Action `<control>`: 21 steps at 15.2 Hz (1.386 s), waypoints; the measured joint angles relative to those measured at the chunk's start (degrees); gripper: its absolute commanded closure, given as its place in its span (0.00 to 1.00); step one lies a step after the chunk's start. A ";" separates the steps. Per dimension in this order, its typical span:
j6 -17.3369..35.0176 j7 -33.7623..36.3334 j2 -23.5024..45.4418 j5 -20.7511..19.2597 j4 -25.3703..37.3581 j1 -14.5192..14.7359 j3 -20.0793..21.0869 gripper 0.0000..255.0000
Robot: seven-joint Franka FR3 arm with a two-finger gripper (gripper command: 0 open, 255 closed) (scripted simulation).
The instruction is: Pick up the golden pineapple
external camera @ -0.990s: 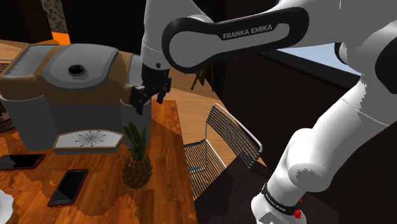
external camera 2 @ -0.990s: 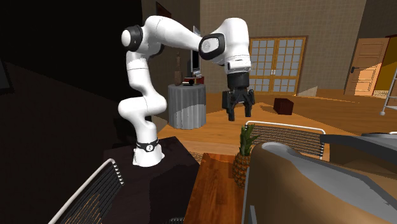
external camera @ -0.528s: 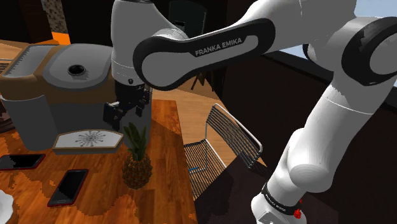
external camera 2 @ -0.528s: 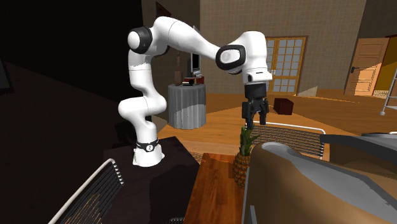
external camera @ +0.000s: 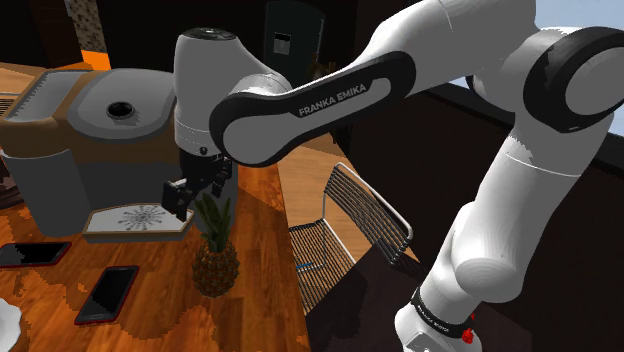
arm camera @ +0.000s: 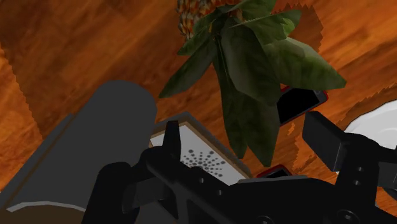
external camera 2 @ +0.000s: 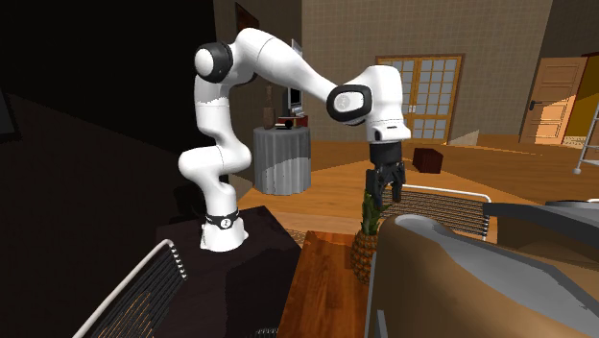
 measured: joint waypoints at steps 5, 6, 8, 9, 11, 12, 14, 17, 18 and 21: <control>0.24 0.04 -0.02 -0.02 -0.19 0.00 0.00 1.00; 0.23 0.04 -0.02 -0.02 -0.19 0.00 0.00 1.00; 0.23 0.05 -0.01 -0.02 -0.18 0.00 0.00 1.00; 0.23 0.05 -0.01 -0.02 -0.18 0.00 0.00 1.00; -0.05 -0.12 -0.03 0.06 0.04 -0.04 -0.03 1.00; -0.57 -0.23 -0.23 0.22 0.34 -0.03 -0.01 1.00; -2.00 -0.64 -0.75 0.68 1.32 -0.05 0.00 1.00; -3.93 -1.21 -1.37 1.20 2.76 -0.10 -0.04 1.00; -4.66 -1.50 -1.77 1.50 3.15 -0.14 -0.07 1.00; -7.10 -1.93 -2.18 1.90 5.26 -0.11 -0.05 1.00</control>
